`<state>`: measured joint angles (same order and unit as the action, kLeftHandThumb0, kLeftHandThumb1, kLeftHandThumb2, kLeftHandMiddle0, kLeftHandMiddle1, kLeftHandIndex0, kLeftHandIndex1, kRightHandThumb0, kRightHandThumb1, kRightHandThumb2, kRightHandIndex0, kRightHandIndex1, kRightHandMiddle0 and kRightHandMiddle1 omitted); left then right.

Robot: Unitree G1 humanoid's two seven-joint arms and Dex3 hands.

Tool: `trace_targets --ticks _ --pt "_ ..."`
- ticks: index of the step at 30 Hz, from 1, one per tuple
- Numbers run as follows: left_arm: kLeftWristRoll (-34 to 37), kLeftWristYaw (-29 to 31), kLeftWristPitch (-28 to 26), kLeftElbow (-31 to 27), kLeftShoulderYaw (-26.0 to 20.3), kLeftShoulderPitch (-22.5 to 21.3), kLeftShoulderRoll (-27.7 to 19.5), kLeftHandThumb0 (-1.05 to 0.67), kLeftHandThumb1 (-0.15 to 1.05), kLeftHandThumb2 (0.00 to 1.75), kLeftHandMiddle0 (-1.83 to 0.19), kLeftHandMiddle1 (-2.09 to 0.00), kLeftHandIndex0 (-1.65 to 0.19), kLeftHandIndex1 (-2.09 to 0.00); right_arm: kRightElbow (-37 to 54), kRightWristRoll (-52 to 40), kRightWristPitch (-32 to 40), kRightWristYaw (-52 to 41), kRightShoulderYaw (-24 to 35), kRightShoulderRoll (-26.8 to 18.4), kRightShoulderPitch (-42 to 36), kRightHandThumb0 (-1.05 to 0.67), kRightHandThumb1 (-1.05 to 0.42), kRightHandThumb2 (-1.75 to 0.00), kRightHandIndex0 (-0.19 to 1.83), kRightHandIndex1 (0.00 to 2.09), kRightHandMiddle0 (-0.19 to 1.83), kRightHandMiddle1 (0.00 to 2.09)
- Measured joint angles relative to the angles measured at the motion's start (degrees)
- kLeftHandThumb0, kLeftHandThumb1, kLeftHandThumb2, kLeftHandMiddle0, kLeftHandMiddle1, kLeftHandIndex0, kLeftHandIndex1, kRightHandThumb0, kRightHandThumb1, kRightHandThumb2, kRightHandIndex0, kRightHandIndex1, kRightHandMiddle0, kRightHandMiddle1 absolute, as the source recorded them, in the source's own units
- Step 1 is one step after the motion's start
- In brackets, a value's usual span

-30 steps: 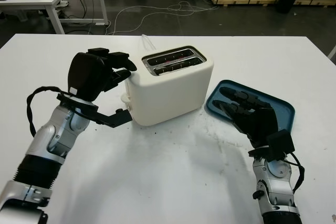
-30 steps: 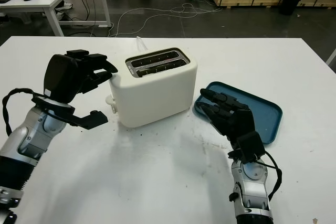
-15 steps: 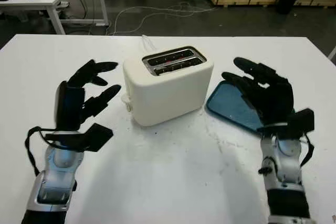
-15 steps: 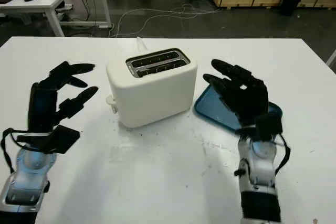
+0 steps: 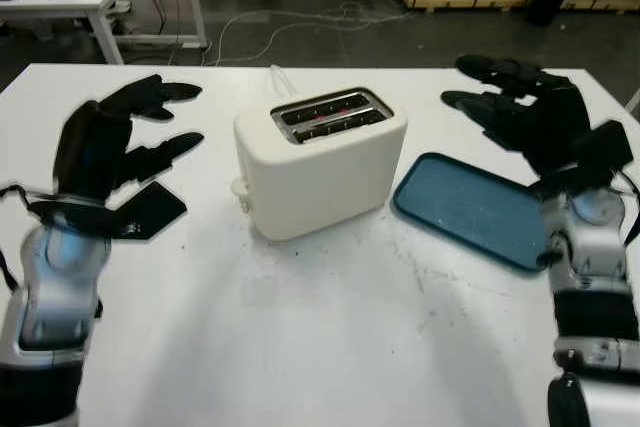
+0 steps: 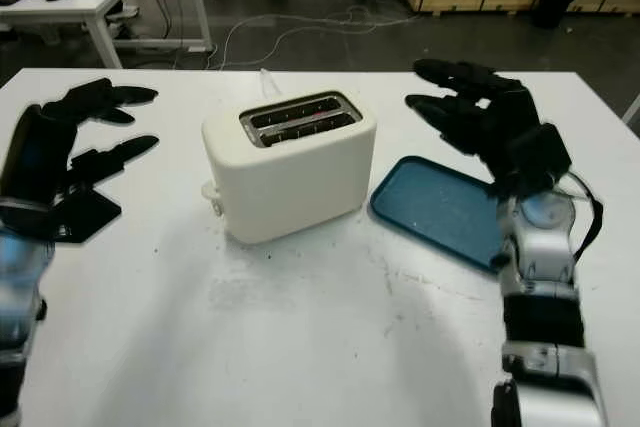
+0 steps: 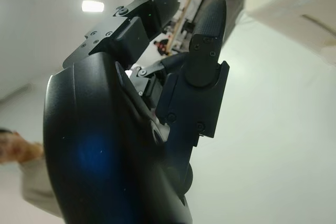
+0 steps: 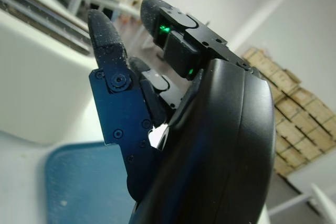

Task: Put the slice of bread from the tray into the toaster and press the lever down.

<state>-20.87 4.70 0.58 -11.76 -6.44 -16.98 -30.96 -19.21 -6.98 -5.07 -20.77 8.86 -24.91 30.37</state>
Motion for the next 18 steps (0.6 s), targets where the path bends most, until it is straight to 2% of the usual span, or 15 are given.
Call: trace_targets --ticks 3,10,18 --pt "0.0 1.7 -0.1 2.4 0.6 -3.2 -1.9 -0.47 0.81 0.00 -0.68 -1.06 -0.88 -0.44 -2.6 3.9 -0.1 -0.1 -1.6 -2.4 1.9 -0.51 -0.79 0.00 1.01 0.03 0.91 0.01" --pt "-2.3 3.0 0.3 8.1 3.7 -9.6 -2.7 -0.43 0.76 0.00 -0.72 -1.05 -0.90 -0.44 -6.0 11.5 0.5 0.8 -4.5 -6.0 7.5 -0.50 -0.76 0.00 0.98 0.01 0.89 0.00" --pt "-3.5 3.0 0.8 11.5 5.1 -11.2 -2.8 -0.41 0.77 0.00 -0.73 -1.04 -0.90 -0.43 -8.5 13.6 0.1 0.9 -6.2 -6.3 9.6 -0.54 -0.77 0.00 0.97 0.01 0.87 0.00"
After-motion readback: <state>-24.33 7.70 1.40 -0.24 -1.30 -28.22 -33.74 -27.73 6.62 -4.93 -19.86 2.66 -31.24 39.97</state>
